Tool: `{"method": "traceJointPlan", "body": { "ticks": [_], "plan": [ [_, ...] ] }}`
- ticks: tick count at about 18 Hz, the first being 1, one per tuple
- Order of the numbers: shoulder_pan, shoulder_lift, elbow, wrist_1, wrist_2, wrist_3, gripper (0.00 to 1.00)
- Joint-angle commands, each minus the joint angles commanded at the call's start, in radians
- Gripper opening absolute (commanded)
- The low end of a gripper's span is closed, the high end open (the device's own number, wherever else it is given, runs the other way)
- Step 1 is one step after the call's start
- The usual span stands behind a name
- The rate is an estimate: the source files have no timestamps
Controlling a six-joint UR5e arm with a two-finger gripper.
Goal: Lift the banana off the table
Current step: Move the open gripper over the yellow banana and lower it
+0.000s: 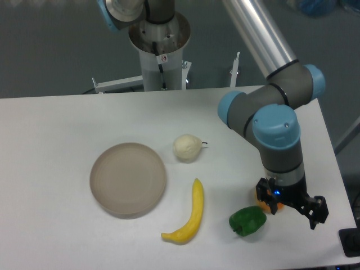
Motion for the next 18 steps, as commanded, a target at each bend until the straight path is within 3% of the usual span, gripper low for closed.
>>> {"method": "traceJointPlan", "body": {
  "ticks": [2,7,10,14,18],
  "plan": [
    [-0.003,0.026,-0.048,-0.002,-0.006,-0.089,1.00],
    [-0.038,0.048,-0.100,-0.014,-0.055,-0.217,1.00],
    [-0.075,0.051,-0.115,-0.052,-0.057,-0.275,1.00],
    [-0.091,0.043,-0.117,-0.133,-0.118,-0.294,1.00],
    [-0.106,0.028,-0.140,-0.134,-0.141,-0.292,1.00]
  ]
}}
